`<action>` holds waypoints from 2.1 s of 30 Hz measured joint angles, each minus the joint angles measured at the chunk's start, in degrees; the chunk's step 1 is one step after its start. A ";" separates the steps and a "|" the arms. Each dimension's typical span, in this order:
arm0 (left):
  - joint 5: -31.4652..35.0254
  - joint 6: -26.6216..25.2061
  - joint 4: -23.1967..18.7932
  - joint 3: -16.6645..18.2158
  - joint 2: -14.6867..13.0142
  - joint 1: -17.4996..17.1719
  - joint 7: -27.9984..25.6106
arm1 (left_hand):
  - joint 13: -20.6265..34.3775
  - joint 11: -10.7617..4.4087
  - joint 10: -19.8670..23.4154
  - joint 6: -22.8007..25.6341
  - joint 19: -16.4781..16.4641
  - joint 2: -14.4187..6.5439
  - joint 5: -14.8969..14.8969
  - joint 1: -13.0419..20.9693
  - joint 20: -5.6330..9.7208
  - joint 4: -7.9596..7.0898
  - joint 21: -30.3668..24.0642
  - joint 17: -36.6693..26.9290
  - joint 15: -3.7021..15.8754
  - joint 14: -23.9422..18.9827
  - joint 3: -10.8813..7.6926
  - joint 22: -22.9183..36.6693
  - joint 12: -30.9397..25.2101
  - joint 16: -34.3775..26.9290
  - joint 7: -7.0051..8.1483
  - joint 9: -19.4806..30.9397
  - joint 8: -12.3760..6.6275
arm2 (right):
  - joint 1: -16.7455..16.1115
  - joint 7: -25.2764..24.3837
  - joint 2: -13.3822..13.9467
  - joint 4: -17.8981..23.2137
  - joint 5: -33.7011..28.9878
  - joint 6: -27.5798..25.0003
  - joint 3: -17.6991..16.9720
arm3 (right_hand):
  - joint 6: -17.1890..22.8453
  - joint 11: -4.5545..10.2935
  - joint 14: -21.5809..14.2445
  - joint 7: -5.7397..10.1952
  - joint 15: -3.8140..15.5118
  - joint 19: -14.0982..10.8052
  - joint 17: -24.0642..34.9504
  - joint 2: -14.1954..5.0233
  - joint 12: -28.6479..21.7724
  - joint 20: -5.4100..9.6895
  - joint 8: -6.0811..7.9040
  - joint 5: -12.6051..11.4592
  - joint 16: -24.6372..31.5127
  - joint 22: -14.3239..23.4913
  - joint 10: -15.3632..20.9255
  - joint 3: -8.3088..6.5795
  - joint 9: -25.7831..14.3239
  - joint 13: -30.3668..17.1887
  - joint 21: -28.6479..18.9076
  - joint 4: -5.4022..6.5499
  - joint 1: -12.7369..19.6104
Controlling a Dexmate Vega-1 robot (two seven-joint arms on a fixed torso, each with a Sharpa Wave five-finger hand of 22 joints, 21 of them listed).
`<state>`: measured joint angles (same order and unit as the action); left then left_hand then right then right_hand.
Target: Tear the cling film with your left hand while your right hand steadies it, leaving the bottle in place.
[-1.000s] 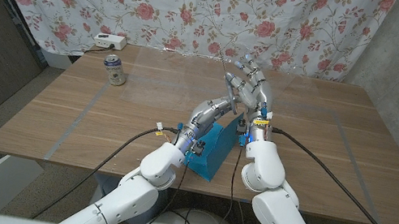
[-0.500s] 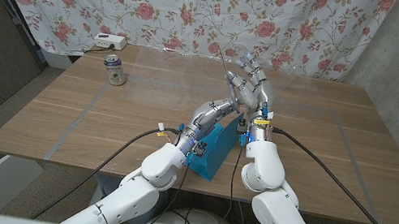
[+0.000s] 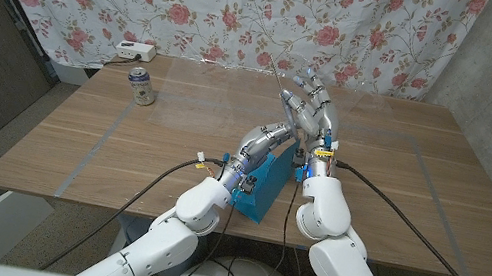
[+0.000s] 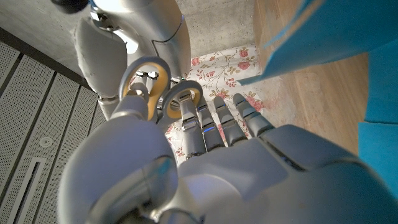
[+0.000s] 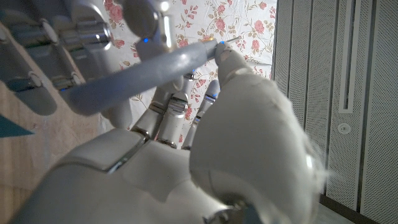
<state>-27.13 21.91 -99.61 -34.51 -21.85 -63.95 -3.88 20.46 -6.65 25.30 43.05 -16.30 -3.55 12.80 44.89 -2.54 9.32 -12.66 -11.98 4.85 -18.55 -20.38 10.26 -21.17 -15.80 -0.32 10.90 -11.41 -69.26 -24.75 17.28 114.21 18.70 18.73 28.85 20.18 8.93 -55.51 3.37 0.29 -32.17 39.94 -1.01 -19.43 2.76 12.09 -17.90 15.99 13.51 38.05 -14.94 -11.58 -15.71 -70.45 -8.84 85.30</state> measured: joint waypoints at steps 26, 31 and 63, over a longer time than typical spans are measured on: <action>0.34 0.57 -0.16 -0.07 0.56 -0.80 -0.91 | 0.43 0.59 -0.20 -1.60 0.02 0.24 0.00 0.24 -0.01 -0.25 0.46 -0.15 -0.32 1.15 0.73 -0.01 0.76 0.00 -0.21 0.05 0.34 | -0.53 -3.06 -0.36 -0.27 -2.94 1.68 2.26 | 0.30 0.21 0.01 0.30 0.01 0.70 0.31 0.02 0.00 -0.30 0.00 0.01 0.16 -0.78 0.22 -0.24 0.00 -0.01 -0.78 -0.25 -0.02; 0.42 0.88 0.04 -0.13 0.87 -0.80 -1.11 | 0.39 -0.02 1.45 -0.63 -0.80 -0.17 0.00 0.79 0.19 -0.25 0.46 -0.15 0.37 0.00 0.73 -0.01 0.38 0.00 0.34 -0.04 -0.02 | -0.52 -3.54 -0.25 -0.29 -3.06 1.88 2.72 | 0.30 0.40 0.01 0.30 0.01 0.69 0.15 0.03 0.00 -0.30 0.00 0.01 0.15 -0.88 0.42 -0.24 0.01 -0.01 -0.82 -0.25 -0.02; 2.43 2.44 -0.20 0.49 3.86 -3.13 -6.69 | 17.73 0.07 5.42 5.39 -3.40 -2.02 0.04 11.88 -0.36 0.32 -0.56 -13.60 2.57 -8.80 2.91 0.82 -10.17 -11.30 3.80 15.62 -14.93 | -0.57 -5.15 -0.28 -0.57 -2.67 1.80 3.87 | 0.61 0.39 -0.49 0.62 0.51 0.92 0.01 0.47 0.00 -0.09 0.00 0.26 -0.35 -1.43 0.41 -0.48 0.01 0.30 -1.63 0.01 -0.48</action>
<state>-24.70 24.35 -99.81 -34.03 -17.98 -67.08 -10.57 38.18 -6.59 30.72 48.45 -19.70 -5.56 12.84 56.76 -2.90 9.64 -13.22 -25.58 7.42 -27.35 -17.47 11.08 -31.34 -27.10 3.48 26.52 -26.34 -69.82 -29.90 17.00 113.64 16.03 20.53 32.73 20.79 9.32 -56.00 3.99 0.80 -31.26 39.95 -0.55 -19.43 2.67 12.09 -17.63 15.64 12.08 38.46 -15.42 -11.57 -15.40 -72.07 -8.83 84.82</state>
